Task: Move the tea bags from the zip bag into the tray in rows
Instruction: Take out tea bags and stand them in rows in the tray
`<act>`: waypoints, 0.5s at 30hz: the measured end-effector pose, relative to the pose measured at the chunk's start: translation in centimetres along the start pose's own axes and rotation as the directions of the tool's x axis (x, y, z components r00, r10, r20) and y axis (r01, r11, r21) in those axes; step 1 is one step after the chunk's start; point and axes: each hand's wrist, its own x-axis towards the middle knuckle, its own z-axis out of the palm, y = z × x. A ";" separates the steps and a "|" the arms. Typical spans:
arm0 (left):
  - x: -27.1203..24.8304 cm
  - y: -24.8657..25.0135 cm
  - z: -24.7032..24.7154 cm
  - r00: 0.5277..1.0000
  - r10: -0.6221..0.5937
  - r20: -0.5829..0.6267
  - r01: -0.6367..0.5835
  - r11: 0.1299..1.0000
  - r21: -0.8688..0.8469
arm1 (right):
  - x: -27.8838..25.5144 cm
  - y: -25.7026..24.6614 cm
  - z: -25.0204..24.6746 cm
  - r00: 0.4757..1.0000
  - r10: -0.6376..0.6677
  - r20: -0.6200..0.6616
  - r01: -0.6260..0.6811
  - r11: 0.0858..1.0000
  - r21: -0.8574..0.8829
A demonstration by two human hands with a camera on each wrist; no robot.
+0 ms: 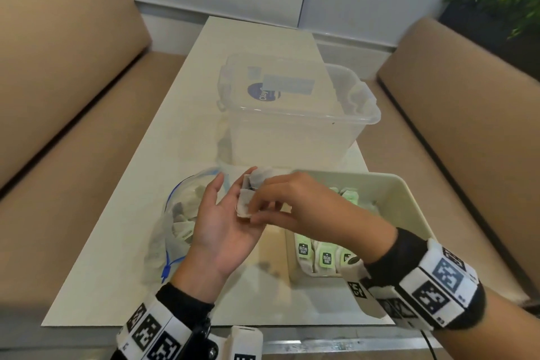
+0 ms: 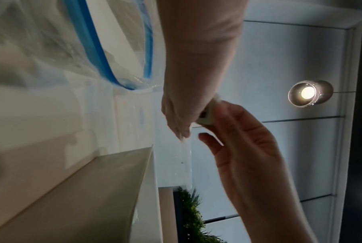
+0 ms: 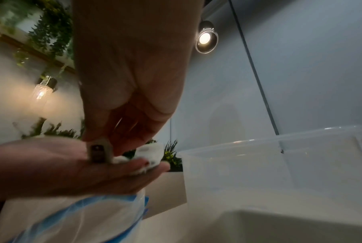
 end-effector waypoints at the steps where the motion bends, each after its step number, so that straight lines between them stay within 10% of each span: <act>1: 0.0 0.0 0.0 1.000 0.014 0.005 -0.014 1.000 0.007 | 0.1 -0.2 -0.5 0.999 0.023 -0.040 -0.021 0.998 0.053; 15: 0.4 -1.3 -0.4 0.992 0.129 0.016 -0.129 0.962 0.241 | 2.5 0.2 -3.5 0.957 0.228 -0.182 -0.235 0.972 -0.019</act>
